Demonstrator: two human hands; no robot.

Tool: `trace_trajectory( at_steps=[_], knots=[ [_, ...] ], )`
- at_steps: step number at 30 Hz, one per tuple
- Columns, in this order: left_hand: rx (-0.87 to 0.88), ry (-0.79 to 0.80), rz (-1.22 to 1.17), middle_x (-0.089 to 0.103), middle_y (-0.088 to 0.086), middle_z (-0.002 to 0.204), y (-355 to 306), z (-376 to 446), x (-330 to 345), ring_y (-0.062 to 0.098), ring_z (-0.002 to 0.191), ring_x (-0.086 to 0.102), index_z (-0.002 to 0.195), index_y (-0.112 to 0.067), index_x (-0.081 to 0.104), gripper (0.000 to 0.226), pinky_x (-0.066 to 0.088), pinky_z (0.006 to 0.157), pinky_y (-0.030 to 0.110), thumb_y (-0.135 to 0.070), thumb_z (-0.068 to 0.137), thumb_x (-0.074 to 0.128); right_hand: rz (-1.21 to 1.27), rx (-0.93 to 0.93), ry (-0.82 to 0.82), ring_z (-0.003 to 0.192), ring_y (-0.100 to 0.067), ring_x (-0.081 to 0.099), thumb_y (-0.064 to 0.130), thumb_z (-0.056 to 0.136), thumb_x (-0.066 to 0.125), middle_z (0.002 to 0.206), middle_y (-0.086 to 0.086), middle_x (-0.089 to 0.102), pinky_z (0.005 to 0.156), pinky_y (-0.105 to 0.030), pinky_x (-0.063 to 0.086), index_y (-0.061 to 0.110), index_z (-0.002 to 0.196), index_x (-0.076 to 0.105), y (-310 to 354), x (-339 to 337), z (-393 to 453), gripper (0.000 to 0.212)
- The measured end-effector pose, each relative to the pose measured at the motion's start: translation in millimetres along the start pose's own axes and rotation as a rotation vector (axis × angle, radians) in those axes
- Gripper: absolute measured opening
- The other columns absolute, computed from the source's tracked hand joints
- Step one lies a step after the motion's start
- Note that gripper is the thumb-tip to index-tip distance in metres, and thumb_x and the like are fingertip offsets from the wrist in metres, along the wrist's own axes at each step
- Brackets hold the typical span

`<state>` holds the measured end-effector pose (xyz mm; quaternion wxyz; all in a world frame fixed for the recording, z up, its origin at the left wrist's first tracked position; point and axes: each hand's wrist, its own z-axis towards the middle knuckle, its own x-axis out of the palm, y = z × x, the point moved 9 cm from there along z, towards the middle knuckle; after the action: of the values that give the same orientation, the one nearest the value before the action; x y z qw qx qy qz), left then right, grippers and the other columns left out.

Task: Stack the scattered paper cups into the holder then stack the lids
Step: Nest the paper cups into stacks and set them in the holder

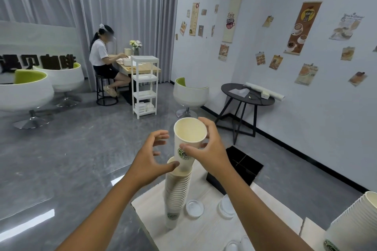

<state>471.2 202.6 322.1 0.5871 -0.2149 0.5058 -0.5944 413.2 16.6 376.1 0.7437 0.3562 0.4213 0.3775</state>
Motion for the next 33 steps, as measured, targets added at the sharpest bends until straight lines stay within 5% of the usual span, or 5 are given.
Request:
trace_trajectory(
  at_steps=[9, 18, 23, 29, 33],
  knots=[
    [0.028, -0.031, -0.017, 0.055, -0.026, 0.136, -4.3, -3.1, -4.7, 0.004, 0.129, 0.055, 0.135, -0.050, 0.046, 0.084, 0.053, 0.099, 0.034, -0.039, 0.067, 0.095, -0.119, 0.094, 0.107, 0.125, -0.003, 0.050, 0.046, 0.070, 0.091, 0.138, 0.017, 0.046, 0.098, -0.026, 0.046, 0.043, 0.146, 0.033, -52.2, 20.0, -11.0, 0.095],
    [0.063, -0.033, -0.040, 0.062, -0.021, 0.134, -28.6, -16.4, 32.2, 0.005, 0.126, 0.058, 0.129, -0.037, 0.056, 0.063, 0.051, 0.104, 0.034, -0.026, 0.077, 0.090, -0.062, 0.132, -0.008, 0.122, 0.000, 0.051, 0.033, 0.082, 0.084, 0.136, 0.028, 0.048, 0.097, -0.028, 0.051, 0.042, 0.137, 0.048, -79.1, -26.9, -78.6, 0.067],
    [0.103, 0.022, -0.084, 0.065, -0.018, 0.128, -50.1, -33.6, 97.7, 0.010, 0.123, 0.061, 0.125, -0.032, 0.061, 0.057, 0.052, 0.102, 0.036, -0.017, 0.079, 0.090, -0.070, 0.228, -0.167, 0.119, -0.003, 0.057, 0.034, 0.084, 0.081, 0.134, 0.029, 0.051, 0.092, -0.028, 0.054, 0.048, 0.132, 0.050, -119.1, -81.0, -147.3, 0.059],
    [0.097, 0.268, -0.104, 0.064, -0.019, 0.131, -67.6, -68.0, 220.8, 0.009, 0.123, 0.061, 0.130, -0.032, 0.060, 0.060, 0.055, 0.102, 0.036, -0.039, 0.075, 0.084, -0.076, 0.358, -0.356, 0.115, -0.003, 0.059, 0.037, 0.084, 0.080, 0.132, 0.025, 0.054, 0.087, -0.025, 0.055, 0.044, 0.132, 0.051, -154.0, -164.1, -222.3, 0.056],
    [0.106, 0.427, -0.130, 0.064, -0.017, 0.130, -81.6, -96.3, 301.3, 0.011, 0.123, 0.061, 0.131, -0.030, 0.059, 0.061, 0.055, 0.100, 0.035, -0.026, 0.079, 0.090, -0.099, 0.425, -0.460, 0.114, -0.004, 0.059, 0.033, 0.085, 0.081, 0.131, 0.025, 0.055, 0.086, -0.025, 0.054, 0.045, 0.131, 0.051, -169.2, -226.8, -271.1, 0.057]
  ],
)
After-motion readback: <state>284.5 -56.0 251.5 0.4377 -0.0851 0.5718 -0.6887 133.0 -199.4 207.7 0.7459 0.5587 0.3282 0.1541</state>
